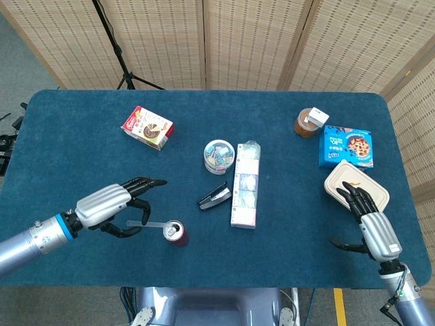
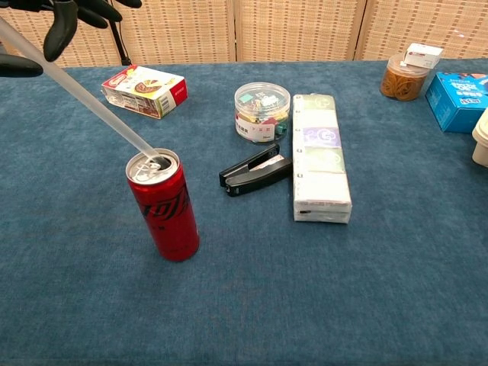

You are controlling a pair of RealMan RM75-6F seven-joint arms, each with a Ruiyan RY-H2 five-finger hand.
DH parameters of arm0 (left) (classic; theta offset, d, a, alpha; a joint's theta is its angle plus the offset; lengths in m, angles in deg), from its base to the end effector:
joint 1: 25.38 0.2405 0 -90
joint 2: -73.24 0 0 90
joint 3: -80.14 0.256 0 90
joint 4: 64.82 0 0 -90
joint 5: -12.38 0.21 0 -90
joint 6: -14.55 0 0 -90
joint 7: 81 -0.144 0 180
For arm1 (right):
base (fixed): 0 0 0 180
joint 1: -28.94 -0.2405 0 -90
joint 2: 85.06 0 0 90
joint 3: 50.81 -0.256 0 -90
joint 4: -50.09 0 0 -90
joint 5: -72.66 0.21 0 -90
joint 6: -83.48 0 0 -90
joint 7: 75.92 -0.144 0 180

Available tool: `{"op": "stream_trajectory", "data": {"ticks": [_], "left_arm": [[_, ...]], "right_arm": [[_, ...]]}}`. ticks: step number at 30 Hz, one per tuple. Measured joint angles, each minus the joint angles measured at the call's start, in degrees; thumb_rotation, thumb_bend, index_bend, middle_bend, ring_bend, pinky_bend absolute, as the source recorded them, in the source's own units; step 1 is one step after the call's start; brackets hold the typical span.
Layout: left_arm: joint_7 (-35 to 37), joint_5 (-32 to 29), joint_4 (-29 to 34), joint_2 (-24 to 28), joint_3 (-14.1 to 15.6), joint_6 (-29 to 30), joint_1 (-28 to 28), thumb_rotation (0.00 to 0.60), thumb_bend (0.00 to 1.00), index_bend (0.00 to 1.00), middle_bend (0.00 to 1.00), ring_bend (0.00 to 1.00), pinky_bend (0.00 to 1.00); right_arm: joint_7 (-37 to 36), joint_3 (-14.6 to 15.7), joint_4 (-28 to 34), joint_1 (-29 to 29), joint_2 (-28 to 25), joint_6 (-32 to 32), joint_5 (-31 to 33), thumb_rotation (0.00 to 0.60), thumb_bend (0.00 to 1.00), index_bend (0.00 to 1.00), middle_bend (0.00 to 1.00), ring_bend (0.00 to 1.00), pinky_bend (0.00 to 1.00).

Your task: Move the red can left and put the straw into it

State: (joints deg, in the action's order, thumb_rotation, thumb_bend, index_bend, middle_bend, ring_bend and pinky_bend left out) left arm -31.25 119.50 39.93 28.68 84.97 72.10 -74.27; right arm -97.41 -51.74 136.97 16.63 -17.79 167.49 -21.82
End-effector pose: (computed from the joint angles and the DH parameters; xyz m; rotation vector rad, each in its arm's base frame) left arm -0.1283 0.2886 0.1514 -2.2531 -1.3351 -1.1744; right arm -0.2846 -0.2120 0.1342 1.5115 -1.0860 1.2686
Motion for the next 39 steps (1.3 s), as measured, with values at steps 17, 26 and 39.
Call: {"op": "stream_trajectory", "data": {"ticks": [17,26,39], "left_arm": [[-2.27,-3.71,0.54,-2.76,-1.52,-4.37,-2.01,0.6,0.38,0.42,0.0,0.0,0.0],[-3.02,-4.78,1.03,-2.82,-3.06,0.13,-0.55,0.6,0.37,0.03,0.0,0.0,0.0],[-3.76,-4.31,-1.92,1.17,-1.7,2.6,3.15,0.6,0.37,0.0,0.0,0.0,0.0]], "right_arm": [[-0.5,-0.03,-0.14,0.02,-0.12,-0.1,0.16,0.6,0.0,0.0,0.0,0.0,0.0],[-0.8,-0.11,-0.28,-0.01,-0.19,-0.19,0.3,0.6,0.0,0.0,0.0,0.0,0.0],[-0.48,-0.1,0.07,0.04,-0.13,0.06,0.06,0.6,0.0,0.0,0.0,0.0,0.0]]}}
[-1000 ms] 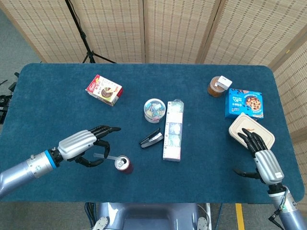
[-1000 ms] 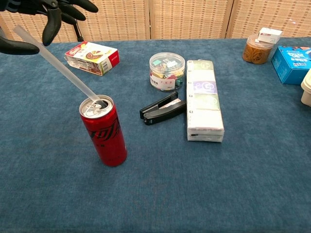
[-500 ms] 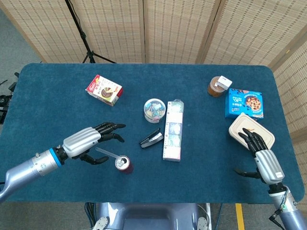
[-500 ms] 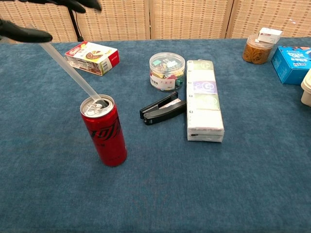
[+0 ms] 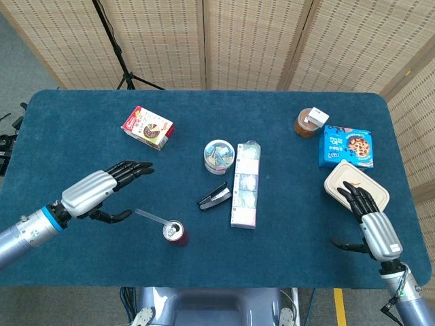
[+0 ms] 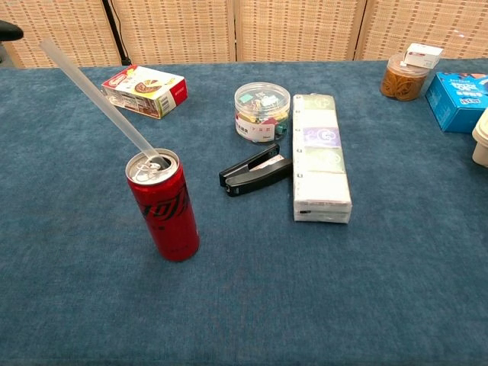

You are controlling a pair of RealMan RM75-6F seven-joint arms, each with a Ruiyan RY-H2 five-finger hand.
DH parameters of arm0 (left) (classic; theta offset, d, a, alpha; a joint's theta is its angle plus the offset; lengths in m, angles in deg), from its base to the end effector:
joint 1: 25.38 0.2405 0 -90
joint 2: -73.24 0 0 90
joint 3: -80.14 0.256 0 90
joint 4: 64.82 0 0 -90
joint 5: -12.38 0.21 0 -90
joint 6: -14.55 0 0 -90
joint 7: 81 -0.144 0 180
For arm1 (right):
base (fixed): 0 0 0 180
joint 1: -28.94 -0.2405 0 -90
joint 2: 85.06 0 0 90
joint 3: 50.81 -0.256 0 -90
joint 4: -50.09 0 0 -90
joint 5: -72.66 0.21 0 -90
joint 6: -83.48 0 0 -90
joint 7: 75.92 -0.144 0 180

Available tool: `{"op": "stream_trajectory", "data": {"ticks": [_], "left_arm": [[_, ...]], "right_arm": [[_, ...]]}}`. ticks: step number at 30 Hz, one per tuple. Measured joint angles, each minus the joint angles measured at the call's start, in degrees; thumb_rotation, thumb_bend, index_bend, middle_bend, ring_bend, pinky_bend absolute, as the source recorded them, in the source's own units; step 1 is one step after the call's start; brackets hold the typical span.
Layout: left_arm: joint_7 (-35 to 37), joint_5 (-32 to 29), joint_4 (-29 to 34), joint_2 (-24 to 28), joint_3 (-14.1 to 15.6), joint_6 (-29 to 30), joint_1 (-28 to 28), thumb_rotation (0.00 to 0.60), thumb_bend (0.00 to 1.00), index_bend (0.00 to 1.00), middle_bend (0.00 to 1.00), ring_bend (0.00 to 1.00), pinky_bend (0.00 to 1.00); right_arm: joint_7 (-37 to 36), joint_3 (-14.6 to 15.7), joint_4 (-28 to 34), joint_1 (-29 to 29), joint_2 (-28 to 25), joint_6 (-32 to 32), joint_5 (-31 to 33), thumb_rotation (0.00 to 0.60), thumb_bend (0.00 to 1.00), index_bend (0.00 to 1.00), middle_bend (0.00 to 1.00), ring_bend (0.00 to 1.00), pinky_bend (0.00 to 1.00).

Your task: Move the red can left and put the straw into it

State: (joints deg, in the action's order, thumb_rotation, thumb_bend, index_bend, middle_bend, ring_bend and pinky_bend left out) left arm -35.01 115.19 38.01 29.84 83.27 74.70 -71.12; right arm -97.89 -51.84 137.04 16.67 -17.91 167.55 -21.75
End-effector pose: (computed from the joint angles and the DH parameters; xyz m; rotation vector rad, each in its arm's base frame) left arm -0.1425 0.2995 0.1727 -2.1306 -1.2498 -1.2105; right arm -0.2846 -0.2122 0.1352 1.5056 -1.0912 1.2750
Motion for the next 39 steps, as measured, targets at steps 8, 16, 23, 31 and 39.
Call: {"op": "stream_trajectory", "data": {"ticks": [8,16,23,31,39], "left_arm": [[-3.97,-2.52,-1.76,-1.36,-0.76,0.37,1.58,0.6,0.37,0.0,0.0,0.0,0.0],[-11.13,-5.43,-1.66,-5.13,-2.05,-2.57,1.54,0.6,0.37,0.0,0.0,0.0,0.0],[-18.99,-9.08,-0.62,-9.52,-3.8,-4.26,1.61,0.6,0.37,0.0,0.0,0.0,0.0],[-23.03,-10.72,2.46,-11.03,-5.89,-3.78,1.6,0.6,0.37,0.0,0.0,0.0,0.0],[-26.87,-12.38,5.35,-11.91,-7.51,-3.82,1.44,0.6,0.37,0.0,0.0,0.0,0.0]], "right_arm": [[0.31,0.09,0.13,-0.09,0.11,-0.2,-0.11,0.6,0.0,0.0,0.0,0.0,0.0],[-0.03,0.01,0.0,0.02,-0.07,-0.09,0.13,0.6,0.0,0.0,0.0,0.0,0.0],[-0.52,-0.03,-0.19,0.07,-0.26,0.03,0.16,0.6,0.0,0.0,0.0,0.0,0.0],[-0.81,-0.1,-0.17,0.11,-0.43,0.16,0.18,0.6,0.0,0.0,0.0,0.0,0.0],[-1.22,-0.17,-0.05,0.2,-0.66,0.51,0.08,0.6,0.0,0.0,0.0,0.0,0.0]]}}
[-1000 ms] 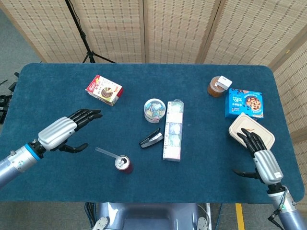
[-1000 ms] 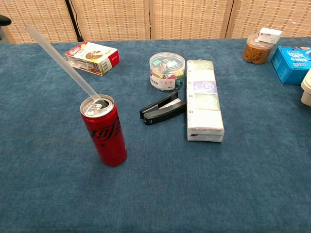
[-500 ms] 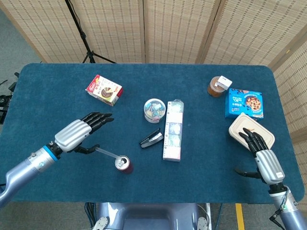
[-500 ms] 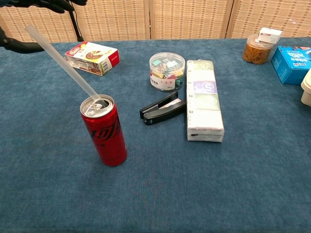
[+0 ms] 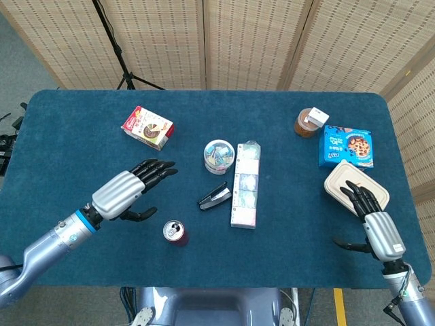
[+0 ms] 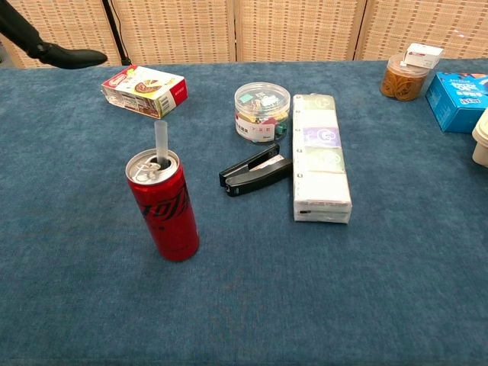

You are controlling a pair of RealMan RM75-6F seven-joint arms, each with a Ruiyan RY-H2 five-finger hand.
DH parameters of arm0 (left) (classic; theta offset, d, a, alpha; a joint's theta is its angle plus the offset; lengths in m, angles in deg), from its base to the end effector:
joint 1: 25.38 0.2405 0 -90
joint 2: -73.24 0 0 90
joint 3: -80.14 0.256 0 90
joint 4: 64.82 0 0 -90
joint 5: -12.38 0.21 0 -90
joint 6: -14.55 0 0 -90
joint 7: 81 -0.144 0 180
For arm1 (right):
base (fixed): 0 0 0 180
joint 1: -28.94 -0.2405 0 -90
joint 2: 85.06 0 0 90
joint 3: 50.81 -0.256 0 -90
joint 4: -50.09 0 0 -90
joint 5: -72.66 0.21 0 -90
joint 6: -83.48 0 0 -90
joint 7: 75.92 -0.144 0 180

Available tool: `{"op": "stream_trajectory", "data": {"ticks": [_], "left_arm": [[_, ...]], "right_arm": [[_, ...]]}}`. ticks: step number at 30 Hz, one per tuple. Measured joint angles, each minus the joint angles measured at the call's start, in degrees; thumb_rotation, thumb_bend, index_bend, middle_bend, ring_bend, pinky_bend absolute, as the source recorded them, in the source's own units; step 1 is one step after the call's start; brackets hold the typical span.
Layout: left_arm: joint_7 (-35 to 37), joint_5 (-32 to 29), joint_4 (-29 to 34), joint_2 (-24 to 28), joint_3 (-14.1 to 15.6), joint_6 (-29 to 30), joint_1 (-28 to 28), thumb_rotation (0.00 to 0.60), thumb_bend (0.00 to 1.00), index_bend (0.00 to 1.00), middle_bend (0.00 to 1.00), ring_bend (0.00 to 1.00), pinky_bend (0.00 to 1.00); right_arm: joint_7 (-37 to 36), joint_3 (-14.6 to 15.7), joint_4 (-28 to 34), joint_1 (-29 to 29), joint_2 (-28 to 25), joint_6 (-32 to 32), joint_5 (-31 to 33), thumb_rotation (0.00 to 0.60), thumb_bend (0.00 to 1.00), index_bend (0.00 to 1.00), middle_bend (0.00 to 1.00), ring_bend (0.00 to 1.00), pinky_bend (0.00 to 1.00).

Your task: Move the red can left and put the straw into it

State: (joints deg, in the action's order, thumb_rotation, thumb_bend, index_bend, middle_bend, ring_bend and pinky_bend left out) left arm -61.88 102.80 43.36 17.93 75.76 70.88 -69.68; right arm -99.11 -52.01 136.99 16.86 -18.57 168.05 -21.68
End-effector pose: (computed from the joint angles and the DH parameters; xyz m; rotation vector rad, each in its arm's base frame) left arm -0.1068 0.3005 0.1163 -2.1170 -1.0635 -1.2568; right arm -0.2859 -0.2121 0.1406 1.4928 -1.0932 1.2870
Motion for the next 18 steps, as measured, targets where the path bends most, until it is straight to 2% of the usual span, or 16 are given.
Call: {"op": "stream_trajectory", "data": {"ticks": [5,10,18], "left_arm": [[-0.08,-0.84,0.77,-0.71,-0.84,-0.48,-0.32,0.6,0.37,0.0,0.0,0.0,0.0],[0.06,-0.1,0.64,1.26,-0.93,2.28,1.37,0.6,0.37,0.0,0.0,0.0,0.0],[-6.44,-0.63,-1.63,3.39,0.12,8.2,7.1,0.6,0.37,0.0,0.0,0.0,0.0]], "right_arm": [[-0.09,0.02,-0.05,0.09,-0.06,0.09,-0.01,0.6,0.0,0.0,0.0,0.0,0.0],[-0.22,-0.02,-0.17,-0.02,-0.01,-0.1,0.02,0.6,0.0,0.0,0.0,0.0,0.0],[0.19,0.09,0.02,0.08,0.04,0.1,-0.22,0.6,0.0,0.0,0.0,0.0,0.0]]}}
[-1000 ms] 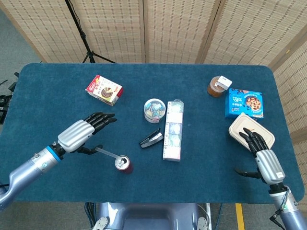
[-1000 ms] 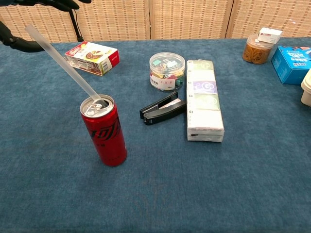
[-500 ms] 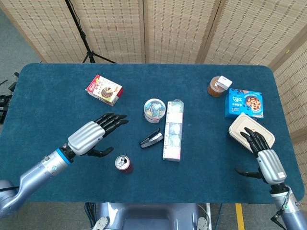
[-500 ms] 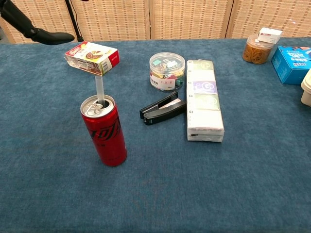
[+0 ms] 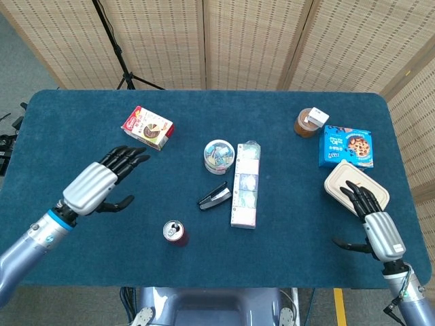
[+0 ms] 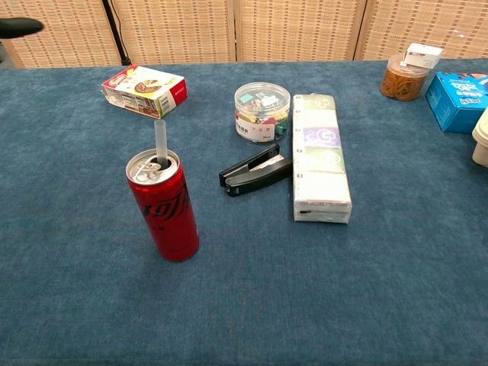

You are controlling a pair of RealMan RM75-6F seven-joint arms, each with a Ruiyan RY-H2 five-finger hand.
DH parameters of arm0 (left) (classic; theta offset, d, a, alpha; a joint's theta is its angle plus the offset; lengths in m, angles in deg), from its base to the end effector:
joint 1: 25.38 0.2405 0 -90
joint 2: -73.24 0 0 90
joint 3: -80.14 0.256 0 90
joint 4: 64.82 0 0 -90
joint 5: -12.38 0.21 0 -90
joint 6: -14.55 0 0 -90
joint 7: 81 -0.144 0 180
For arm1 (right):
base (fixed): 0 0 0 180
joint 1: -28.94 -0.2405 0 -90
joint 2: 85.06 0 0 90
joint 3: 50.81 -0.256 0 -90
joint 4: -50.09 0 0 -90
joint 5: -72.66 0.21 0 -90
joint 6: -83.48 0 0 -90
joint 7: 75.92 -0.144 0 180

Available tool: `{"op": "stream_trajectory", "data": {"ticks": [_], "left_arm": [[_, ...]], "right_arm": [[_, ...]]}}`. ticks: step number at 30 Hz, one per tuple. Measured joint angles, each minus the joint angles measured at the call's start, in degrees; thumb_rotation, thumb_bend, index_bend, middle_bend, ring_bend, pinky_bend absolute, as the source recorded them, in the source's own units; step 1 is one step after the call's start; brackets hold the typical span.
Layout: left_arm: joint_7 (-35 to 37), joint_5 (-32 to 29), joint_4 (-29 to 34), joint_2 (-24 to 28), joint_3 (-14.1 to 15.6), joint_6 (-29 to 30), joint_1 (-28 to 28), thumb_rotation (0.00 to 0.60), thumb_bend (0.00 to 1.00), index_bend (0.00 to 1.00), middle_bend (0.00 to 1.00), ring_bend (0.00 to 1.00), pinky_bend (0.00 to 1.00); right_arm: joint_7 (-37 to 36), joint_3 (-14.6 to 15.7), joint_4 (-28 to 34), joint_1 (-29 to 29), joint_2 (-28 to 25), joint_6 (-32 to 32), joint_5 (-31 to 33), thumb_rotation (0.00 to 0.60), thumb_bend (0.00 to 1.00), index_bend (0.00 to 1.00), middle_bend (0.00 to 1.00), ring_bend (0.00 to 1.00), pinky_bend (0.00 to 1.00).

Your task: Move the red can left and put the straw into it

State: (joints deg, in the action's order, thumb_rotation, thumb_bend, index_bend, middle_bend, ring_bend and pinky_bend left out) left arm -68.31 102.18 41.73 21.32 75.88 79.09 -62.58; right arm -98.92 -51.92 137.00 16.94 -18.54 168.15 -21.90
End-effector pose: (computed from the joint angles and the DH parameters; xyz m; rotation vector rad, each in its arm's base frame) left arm -0.1451 0.2973 0.1538 -1.9463 -0.9015 -1.2230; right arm -0.2857 -0.2113 0.1402 1.4966 -1.0905 1.2859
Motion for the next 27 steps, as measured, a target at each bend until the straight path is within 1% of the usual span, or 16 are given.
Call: {"op": "stream_trajectory", "data": {"ticks": [3,8,11,16,18,20,23,27], "left_arm": [[-2.25,-0.26,-1.77,-0.12,0.69,3.5,3.15,0.6,0.36,0.0,0.0,0.0,0.0],[-3.82,-0.02,-6.46,-1.73,2.11,11.57,9.38,0.6,0.36,0.0,0.0,0.0,0.0],[-2.57,0.3,-10.22,-3.18,3.46,15.68,13.22,0.6,0.36,0.0,0.0,0.0,0.0],[-0.98,-0.81,-16.55,-6.74,5.33,20.63,19.72,0.6,0.36,0.0,0.0,0.0,0.0],[-0.37,-1.55,-17.81,-7.92,5.81,22.28,21.87,0.6,0.36,0.0,0.0,0.0,0.0],[0.53,-2.26,-18.58,-8.9,6.22,23.8,24.05,0.6,0.36,0.0,0.0,0.0,0.0],[2.35,-3.24,-19.38,-10.0,6.35,25.58,26.4,0.6,0.36,0.0,0.0,0.0,0.0],[3.88,-4.14,-20.89,-11.1,6.33,26.28,28.41,0.6,0.36,0.0,0.0,0.0,0.0]], "right_arm": [[0.38,0.03,0.08,0.01,0.05,0.09,-0.16,0.6,0.0,0.0,0.0,0.0,0.0],[2.37,0.12,-0.03,0.01,0.21,-0.07,-0.3,0.6,0.0,0.0,0.0,0.0,0.0],[6.02,0.18,-0.22,0.01,0.43,-0.55,-0.15,0.6,0.0,0.0,0.0,0.0,0.0],[16.22,-0.02,0.0,0.14,1.43,-1.16,0.49,0.6,0.0,0.0,0.0,0.0,0.0],[19.67,-0.16,0.45,0.23,1.97,-1.22,0.69,0.6,0.0,0.0,0.0,0.0,0.0],[21.18,-0.26,1.12,0.31,2.35,-1.17,0.74,0.6,0.0,0.0,0.0,0.0,0.0],[21.52,-0.31,1.91,0.4,2.49,-0.88,0.4,0.6,0.0,0.0,0.0,0.0,0.0],[21.55,-0.13,2.24,0.61,2.35,-0.51,0.0,0.6,0.0,0.0,0.0,0.0,0.0]]}}
